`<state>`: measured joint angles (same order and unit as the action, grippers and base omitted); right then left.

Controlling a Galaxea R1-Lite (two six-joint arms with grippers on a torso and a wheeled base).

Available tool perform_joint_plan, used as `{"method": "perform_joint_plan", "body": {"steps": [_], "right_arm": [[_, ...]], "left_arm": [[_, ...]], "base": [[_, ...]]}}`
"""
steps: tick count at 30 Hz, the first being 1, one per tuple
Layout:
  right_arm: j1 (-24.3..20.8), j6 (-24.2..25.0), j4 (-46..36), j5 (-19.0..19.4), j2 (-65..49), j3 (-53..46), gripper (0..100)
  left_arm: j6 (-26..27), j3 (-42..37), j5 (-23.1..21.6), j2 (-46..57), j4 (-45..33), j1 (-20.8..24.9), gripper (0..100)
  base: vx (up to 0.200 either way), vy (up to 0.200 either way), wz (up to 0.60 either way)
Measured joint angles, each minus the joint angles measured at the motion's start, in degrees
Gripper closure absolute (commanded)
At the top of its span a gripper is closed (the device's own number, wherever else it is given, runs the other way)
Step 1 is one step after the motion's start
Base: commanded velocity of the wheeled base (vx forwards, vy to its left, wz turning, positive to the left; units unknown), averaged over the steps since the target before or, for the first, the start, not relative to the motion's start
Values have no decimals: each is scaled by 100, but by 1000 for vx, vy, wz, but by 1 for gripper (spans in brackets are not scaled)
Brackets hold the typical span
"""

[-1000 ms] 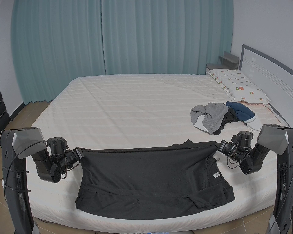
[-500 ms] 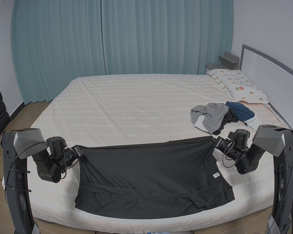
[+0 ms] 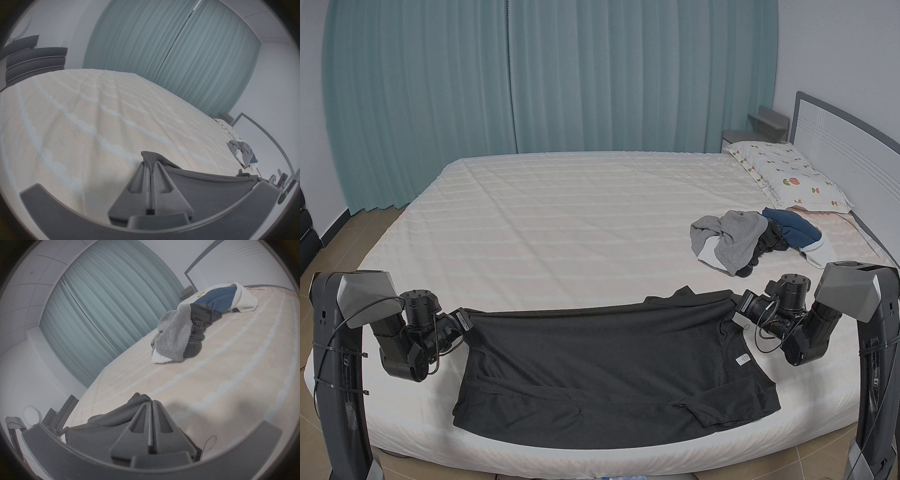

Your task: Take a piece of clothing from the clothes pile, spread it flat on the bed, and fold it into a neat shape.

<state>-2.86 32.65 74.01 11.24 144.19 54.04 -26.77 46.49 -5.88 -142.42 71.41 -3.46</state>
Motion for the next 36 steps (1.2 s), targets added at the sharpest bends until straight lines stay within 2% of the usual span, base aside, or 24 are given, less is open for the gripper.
{"method": "perform_joint_plan", "body": {"steps": [3, 7, 16, 21, 25, 29, 35, 36], "right_arm": [[9, 0, 104, 241, -122, -344, 100], [26, -73, 230, 567, -332, -897, 100], [212, -552, 853, 1073, -688, -2241, 100], [305, -796, 1237, 1172, -747, -2857, 100], [401, -1235, 1396, 1360, -758, -3310, 100], [534, -1484, 1492, 1509, -736, -3599, 100], [661, -1837, 1499, 1538, -557, -3839, 100], [680, -1866, 1499, 1538, -511, -3853, 100]], "left_arm": [[222, -238, -246, 63, 194, -28, 100], [824, -621, -468, 179, 422, -76, 100], [1991, -1419, -761, 361, 895, -141, 100], [2604, -1864, -1087, 466, 974, -224, 100], [3024, -2203, -1339, 566, 987, -304, 100], [3427, -2470, -1410, 616, 990, -350, 100], [3673, -2706, -1431, 607, 987, -439, 100], [3682, -2729, -1431, 605, 987, -444, 0]], "base": [[0, 0, 0], [0, 0, 0], [0, 0, 0], [0, 0, 0], [0, 0, 0], [0, 0, 0], [0, 0, 0], [0, 0, 0]]}}
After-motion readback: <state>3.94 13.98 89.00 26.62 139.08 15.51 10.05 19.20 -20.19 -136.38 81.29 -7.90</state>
